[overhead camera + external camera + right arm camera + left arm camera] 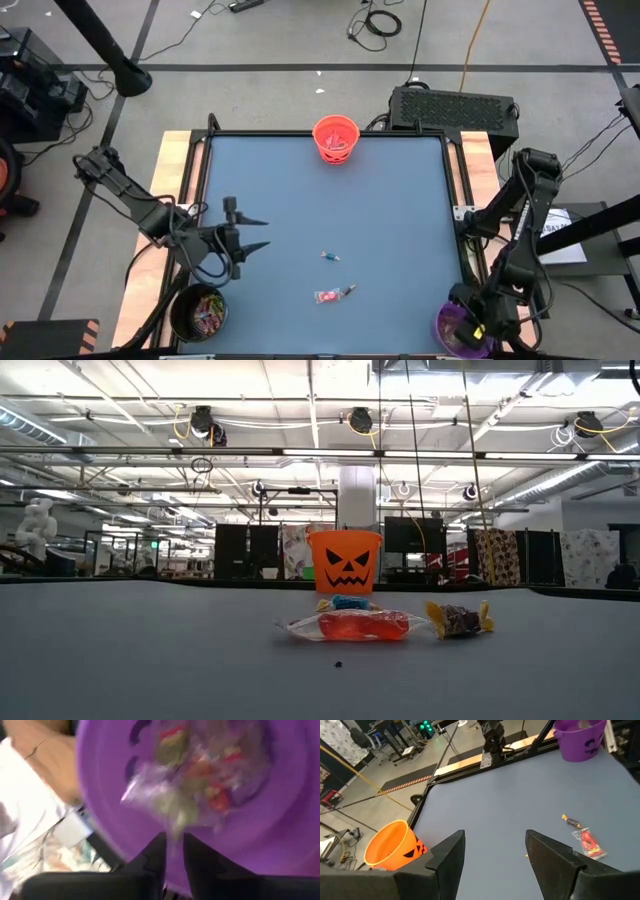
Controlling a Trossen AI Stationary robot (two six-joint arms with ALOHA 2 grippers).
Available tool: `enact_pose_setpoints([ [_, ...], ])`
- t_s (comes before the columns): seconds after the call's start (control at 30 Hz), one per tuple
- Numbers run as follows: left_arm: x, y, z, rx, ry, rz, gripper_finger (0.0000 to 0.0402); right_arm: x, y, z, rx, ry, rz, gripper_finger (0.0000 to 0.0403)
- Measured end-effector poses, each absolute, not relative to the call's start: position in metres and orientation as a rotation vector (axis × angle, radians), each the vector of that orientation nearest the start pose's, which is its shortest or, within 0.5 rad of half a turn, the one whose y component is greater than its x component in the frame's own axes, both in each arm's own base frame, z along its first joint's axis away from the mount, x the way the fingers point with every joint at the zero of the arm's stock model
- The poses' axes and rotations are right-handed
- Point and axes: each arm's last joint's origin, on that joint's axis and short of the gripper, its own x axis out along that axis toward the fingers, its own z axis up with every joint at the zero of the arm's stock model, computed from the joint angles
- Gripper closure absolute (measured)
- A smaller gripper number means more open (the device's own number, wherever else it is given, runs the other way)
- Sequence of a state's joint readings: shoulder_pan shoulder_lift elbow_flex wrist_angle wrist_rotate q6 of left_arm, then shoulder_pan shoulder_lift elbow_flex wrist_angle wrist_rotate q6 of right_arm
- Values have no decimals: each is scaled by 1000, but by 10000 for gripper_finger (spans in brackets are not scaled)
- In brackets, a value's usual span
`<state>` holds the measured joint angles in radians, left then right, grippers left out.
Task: Sort candy by brand, put in halloween buckets
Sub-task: Put the small green gummy into the purple bucket, then put the blue candy into the black bucket
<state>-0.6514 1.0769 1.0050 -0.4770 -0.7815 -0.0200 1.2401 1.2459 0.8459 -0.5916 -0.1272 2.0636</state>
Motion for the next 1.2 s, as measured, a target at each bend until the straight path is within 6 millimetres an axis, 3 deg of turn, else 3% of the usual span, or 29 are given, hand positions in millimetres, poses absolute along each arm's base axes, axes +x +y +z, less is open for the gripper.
enact_pose_setpoints([
  [0.23,195,-112,328,347,437,171,185,70,216,233,1045,1616,-232,283],
  [0.5,201,-106,325,323,460,157,185,68,212,244,1070,1621,-208,282],
  [0.77,210,-103,319,323,491,167,185,71,203,299,952,1463,-204,306],
  [0.87,221,-101,317,304,479,196,185,73,184,324,796,1259,-266,315],
  [1.0,251,-95,312,262,405,251,185,84,158,348,508,746,-323,320],
  [1.1,277,-88,298,241,414,202,185,94,149,358,227,354,-357,321],
  [1.2,299,-77,275,218,496,132,185,105,144,365,-9,105,-441,321],
])
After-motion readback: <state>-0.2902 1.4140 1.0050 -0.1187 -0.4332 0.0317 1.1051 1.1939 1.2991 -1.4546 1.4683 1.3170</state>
